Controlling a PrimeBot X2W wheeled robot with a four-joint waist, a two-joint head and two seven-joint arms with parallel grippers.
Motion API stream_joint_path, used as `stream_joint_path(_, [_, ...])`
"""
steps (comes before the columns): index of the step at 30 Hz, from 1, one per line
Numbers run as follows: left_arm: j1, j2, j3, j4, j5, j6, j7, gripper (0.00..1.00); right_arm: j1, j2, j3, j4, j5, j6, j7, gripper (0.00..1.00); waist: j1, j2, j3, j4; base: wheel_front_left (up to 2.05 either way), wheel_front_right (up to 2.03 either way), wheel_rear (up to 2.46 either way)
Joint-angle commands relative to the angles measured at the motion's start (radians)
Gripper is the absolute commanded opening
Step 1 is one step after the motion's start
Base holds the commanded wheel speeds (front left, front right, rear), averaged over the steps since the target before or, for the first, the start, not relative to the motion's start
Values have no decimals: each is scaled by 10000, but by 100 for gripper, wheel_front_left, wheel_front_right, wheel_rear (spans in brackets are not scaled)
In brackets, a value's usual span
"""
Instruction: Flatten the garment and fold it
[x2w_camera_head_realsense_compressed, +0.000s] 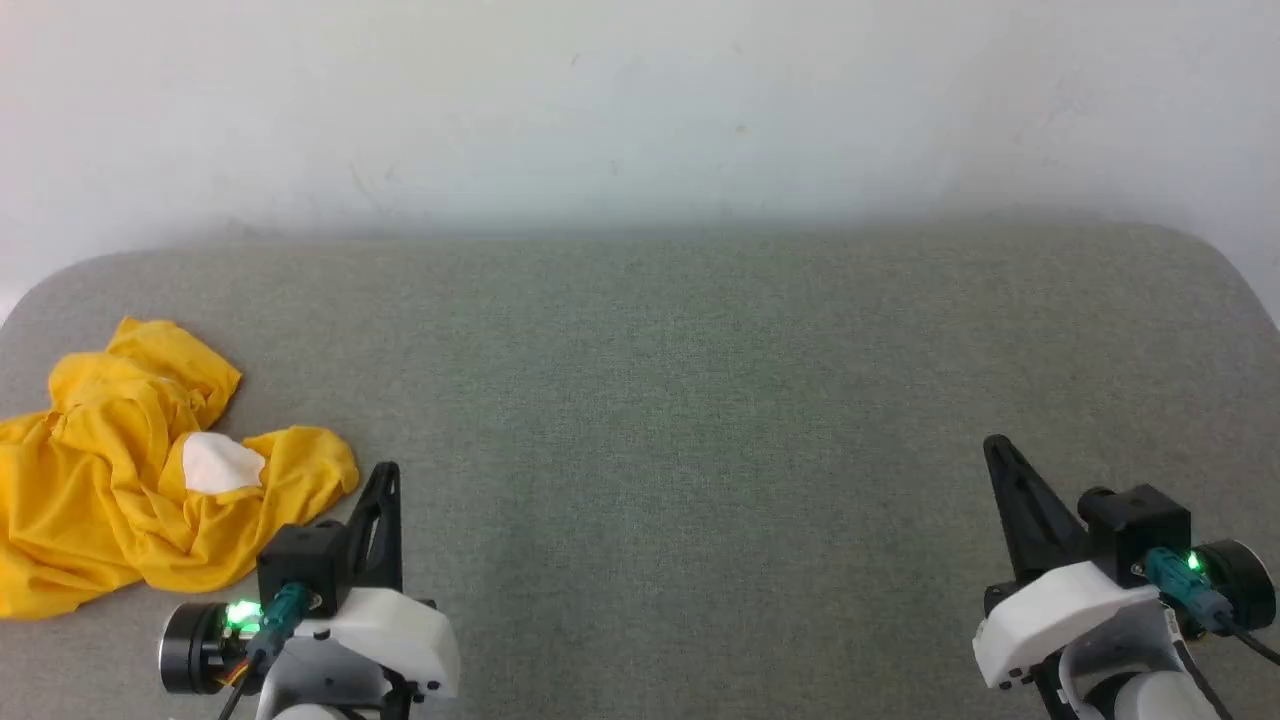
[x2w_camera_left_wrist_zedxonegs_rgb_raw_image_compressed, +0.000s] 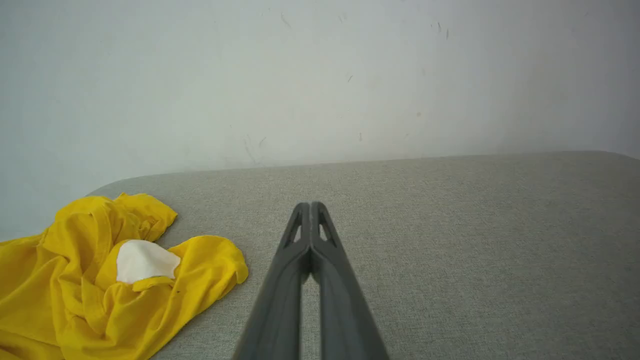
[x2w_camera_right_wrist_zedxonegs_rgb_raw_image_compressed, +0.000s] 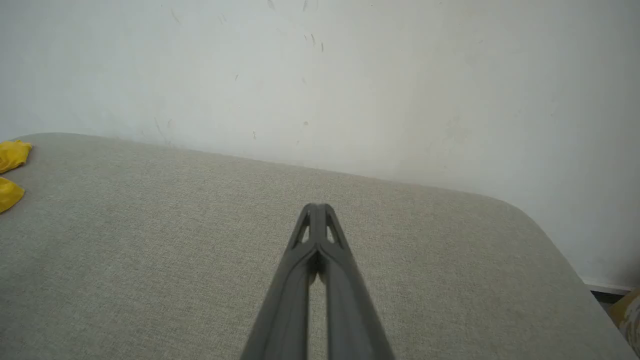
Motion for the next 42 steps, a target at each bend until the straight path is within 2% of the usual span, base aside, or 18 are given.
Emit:
stream_joint_path(1, [-134,-53,41,28,37,-80,1,0,-59,42,-5,-62,-76,-21,5,0,0,0,0,0,0,0,0])
stream_joint_path(22, [-134,-53,41,28,37,-80,1,0,-59,42,-5,-62,-76,-21,5,0,0,0,0,0,0,0,0])
stream_joint_path(23, [0,0,0,0,0,-2,0,100,0,0,2,0,0,0,0,100,0,0,0,0,0,0,0])
stream_joint_path(42, [60,-3,-33,-29,-235,45,-334,100,45,-3,-359,105,236,-3,-334,100,0,0,76,199,0,0,0])
